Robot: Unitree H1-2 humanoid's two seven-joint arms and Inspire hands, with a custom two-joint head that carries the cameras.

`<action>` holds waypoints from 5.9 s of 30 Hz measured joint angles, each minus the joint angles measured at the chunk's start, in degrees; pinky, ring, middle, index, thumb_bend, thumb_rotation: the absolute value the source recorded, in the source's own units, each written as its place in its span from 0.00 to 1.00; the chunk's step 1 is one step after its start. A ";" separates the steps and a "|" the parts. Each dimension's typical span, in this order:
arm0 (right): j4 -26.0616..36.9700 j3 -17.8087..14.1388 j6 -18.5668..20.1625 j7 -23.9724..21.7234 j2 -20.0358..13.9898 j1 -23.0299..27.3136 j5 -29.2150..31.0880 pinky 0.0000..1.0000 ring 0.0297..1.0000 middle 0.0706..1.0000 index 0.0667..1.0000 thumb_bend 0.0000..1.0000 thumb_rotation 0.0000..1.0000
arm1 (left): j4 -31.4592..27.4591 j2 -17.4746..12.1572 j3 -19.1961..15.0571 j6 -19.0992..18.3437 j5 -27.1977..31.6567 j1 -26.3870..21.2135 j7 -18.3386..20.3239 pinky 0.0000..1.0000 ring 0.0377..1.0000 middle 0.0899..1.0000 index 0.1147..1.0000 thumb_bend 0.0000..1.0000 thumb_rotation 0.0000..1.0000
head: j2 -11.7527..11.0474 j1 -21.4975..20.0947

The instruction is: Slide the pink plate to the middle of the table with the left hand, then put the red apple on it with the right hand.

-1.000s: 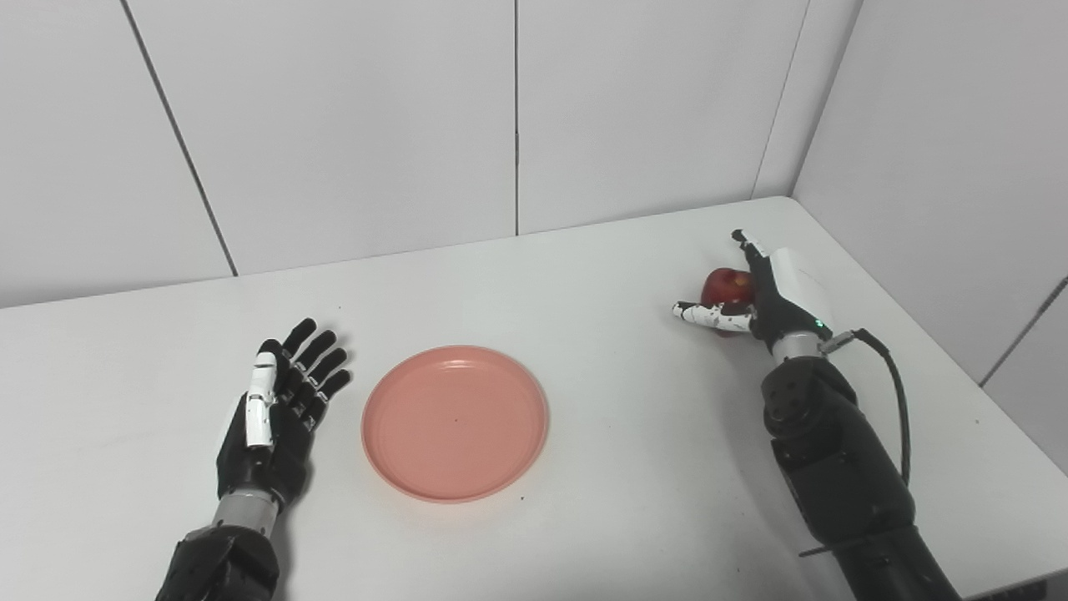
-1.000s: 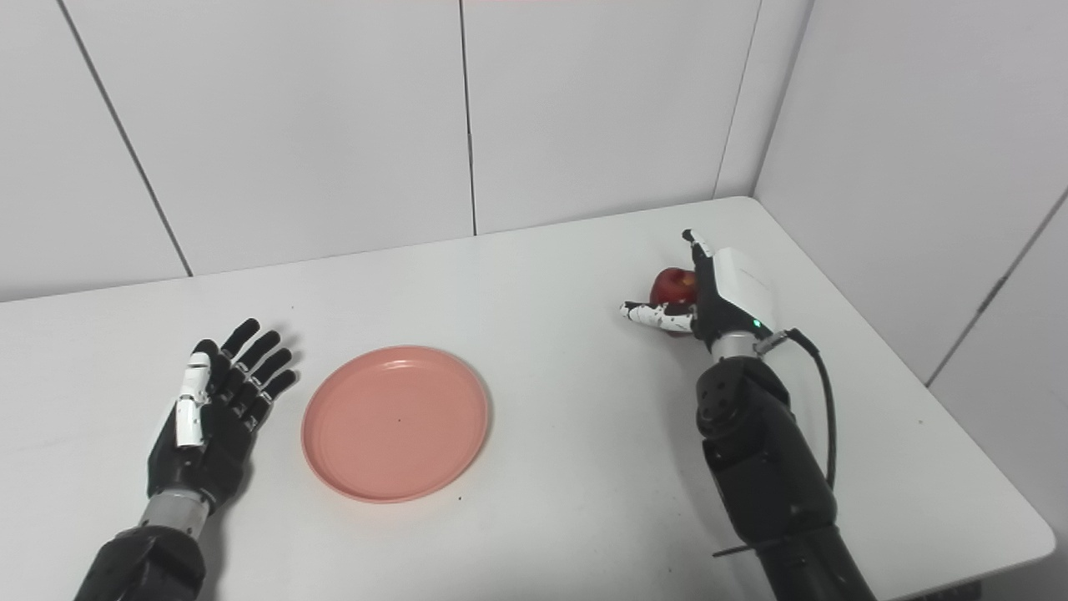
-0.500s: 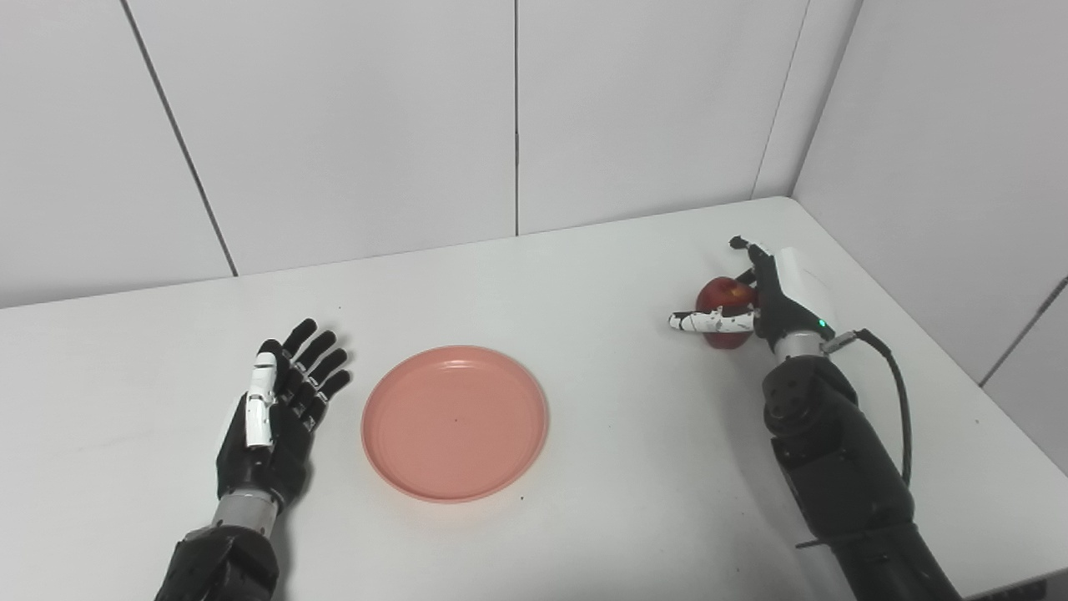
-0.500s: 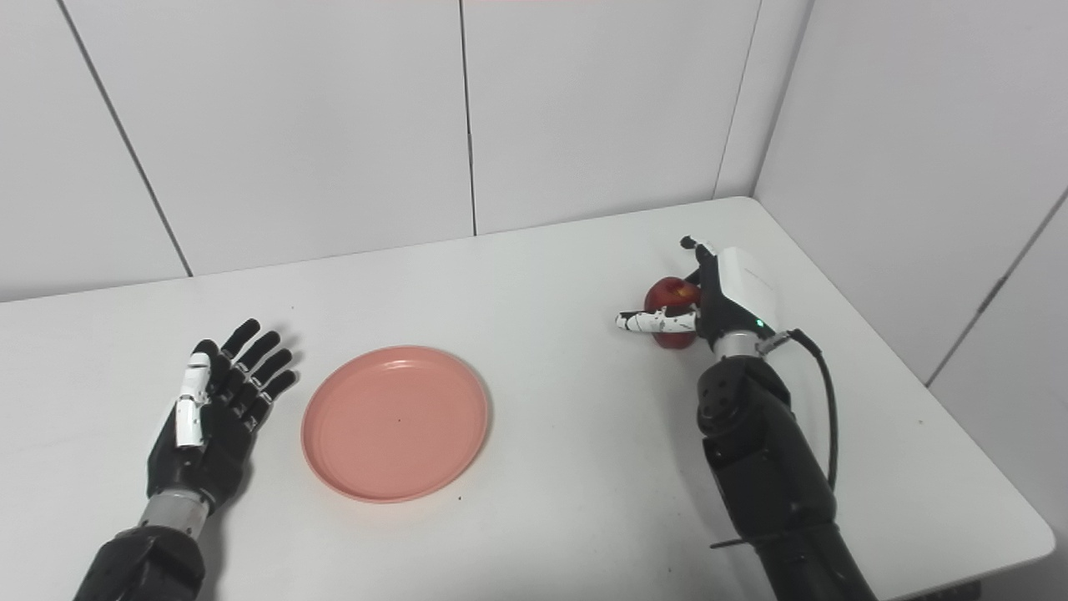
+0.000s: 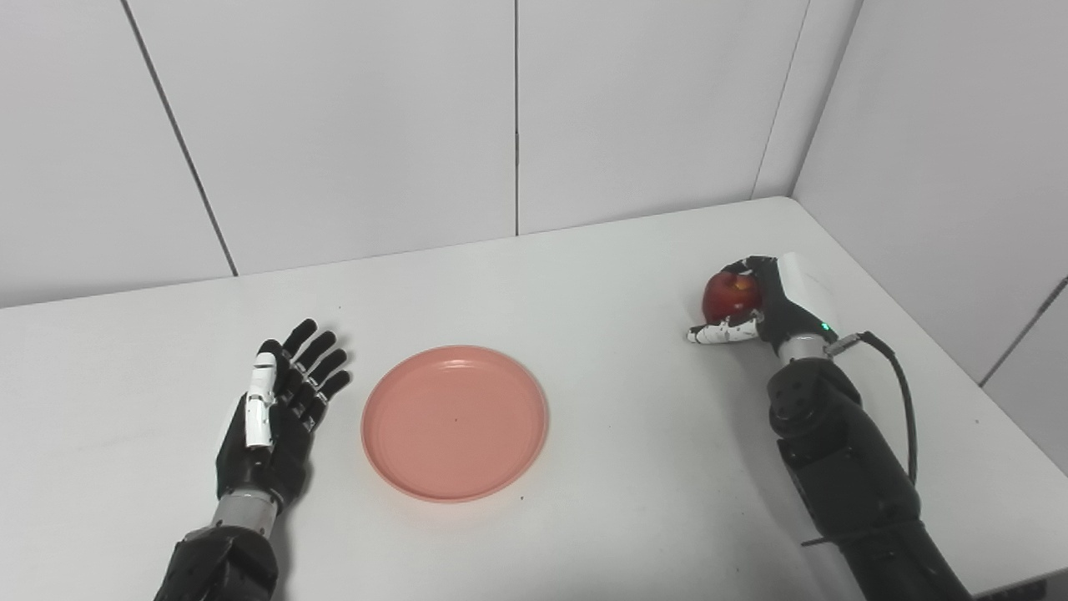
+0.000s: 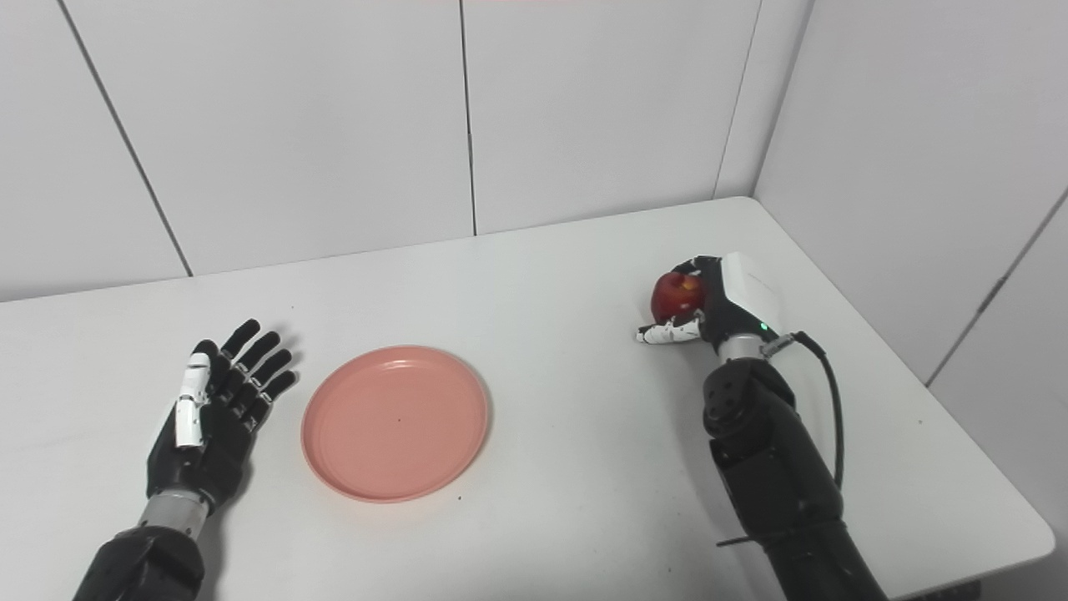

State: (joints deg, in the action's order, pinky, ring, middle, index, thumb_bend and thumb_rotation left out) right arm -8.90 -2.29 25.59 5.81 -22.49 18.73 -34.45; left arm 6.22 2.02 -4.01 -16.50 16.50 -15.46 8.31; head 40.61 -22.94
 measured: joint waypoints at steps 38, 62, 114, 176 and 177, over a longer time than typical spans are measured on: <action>18.85 2.40 1.25 -3.95 2.47 0.31 -0.92 0.39 0.45 0.47 0.45 0.51 0.13 | -0.02 0.40 0.82 0.24 -0.70 0.01 -0.50 0.84 0.85 0.85 0.83 0.38 1.00 | -0.97 2.90; 21.21 14.06 -0.72 -6.02 10.10 4.22 -4.97 0.32 0.39 0.45 0.45 0.52 0.13 | -1.20 2.93 2.06 0.26 -2.16 0.46 -3.35 0.83 0.84 0.84 0.82 0.38 1.00 | -0.79 10.28; 8.20 25.25 -9.87 -6.71 18.98 -0.20 -4.37 0.25 0.32 0.37 0.50 0.52 0.00 | -1.84 5.68 3.02 0.32 -6.86 0.51 -8.18 0.80 0.83 0.83 0.81 0.39 1.00 | 0.88 21.01; 13.03 24.60 -8.60 -11.74 17.01 -2.06 -6.74 0.85 0.87 0.88 0.90 1.00 0.54 | -1.78 6.03 2.96 0.40 -7.03 0.51 -8.19 0.79 0.82 0.82 0.81 0.39 1.00 | 1.05 20.65; 13.54 24.53 -8.75 -11.73 16.67 -2.10 -6.74 0.86 0.88 0.89 0.91 1.00 0.55 | -1.78 6.03 2.94 0.40 -7.02 0.51 -8.19 0.79 0.82 0.82 0.81 0.40 1.00 | 1.05 20.65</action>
State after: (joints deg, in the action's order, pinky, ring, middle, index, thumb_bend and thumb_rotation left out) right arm 4.63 22.24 16.84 -5.91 -5.82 16.63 -41.19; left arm 4.44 8.05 -1.08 -16.10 9.48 -14.95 0.12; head 41.66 -2.29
